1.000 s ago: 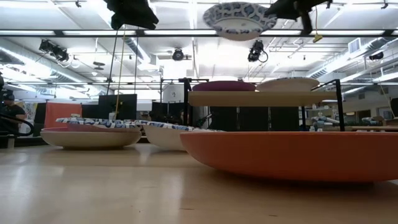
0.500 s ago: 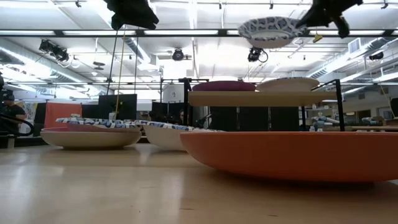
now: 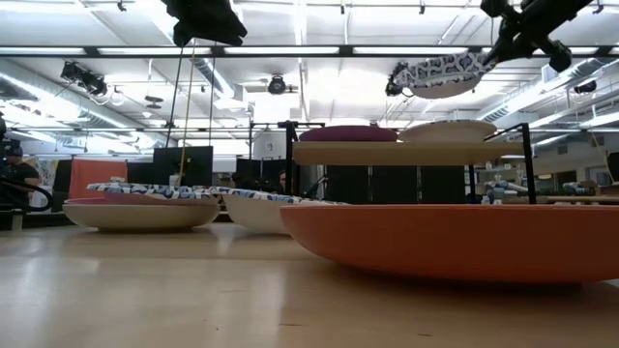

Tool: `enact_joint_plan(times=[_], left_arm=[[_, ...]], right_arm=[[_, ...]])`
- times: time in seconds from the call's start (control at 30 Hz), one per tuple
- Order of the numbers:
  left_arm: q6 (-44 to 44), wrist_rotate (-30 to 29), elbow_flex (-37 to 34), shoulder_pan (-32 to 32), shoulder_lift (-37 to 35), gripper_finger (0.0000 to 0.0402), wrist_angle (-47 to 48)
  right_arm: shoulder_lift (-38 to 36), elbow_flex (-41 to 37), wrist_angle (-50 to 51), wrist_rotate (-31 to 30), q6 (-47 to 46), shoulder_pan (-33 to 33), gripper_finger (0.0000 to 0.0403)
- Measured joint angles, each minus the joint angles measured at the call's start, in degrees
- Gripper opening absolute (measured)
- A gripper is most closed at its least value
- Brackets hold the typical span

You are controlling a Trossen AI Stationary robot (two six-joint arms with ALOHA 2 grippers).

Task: Place and stack plates onto a shelf
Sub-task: Stack the white patterned bowl on top of the white patterned bowl on the shelf

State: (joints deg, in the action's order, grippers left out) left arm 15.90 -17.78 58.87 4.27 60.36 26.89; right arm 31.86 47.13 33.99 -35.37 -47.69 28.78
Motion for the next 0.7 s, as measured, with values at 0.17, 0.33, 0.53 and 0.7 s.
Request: enact_joint_plan(times=[0.17, 0.33, 0.53, 0.7], left_arm=[[0.0, 0.02, 0.0, 0.0, 0.0, 0.0121, 0.0], [0.0, 0.02, 0.0, 0.0, 0.0, 0.0121, 0.0], [0.0, 0.02, 0.0, 0.0, 0.0, 0.0121, 0.02], [-0.07, 0.02, 0.0, 0.0, 0.0, 0.0121, 0.04]], right_arm=[[0.88, 0.0, 1.78, 3.73, -4.14, 2.09, 0.0016], [2.45, 0.0, 4.66, 4.27, -6.84, 3.74, 0.0016], [4.22, 0.0, 5.42, 4.61, -7.71, 6.24, 0.0016], [4.82, 0.0, 5.64, 5.38, -7.87, 8.66, 0.0016]])
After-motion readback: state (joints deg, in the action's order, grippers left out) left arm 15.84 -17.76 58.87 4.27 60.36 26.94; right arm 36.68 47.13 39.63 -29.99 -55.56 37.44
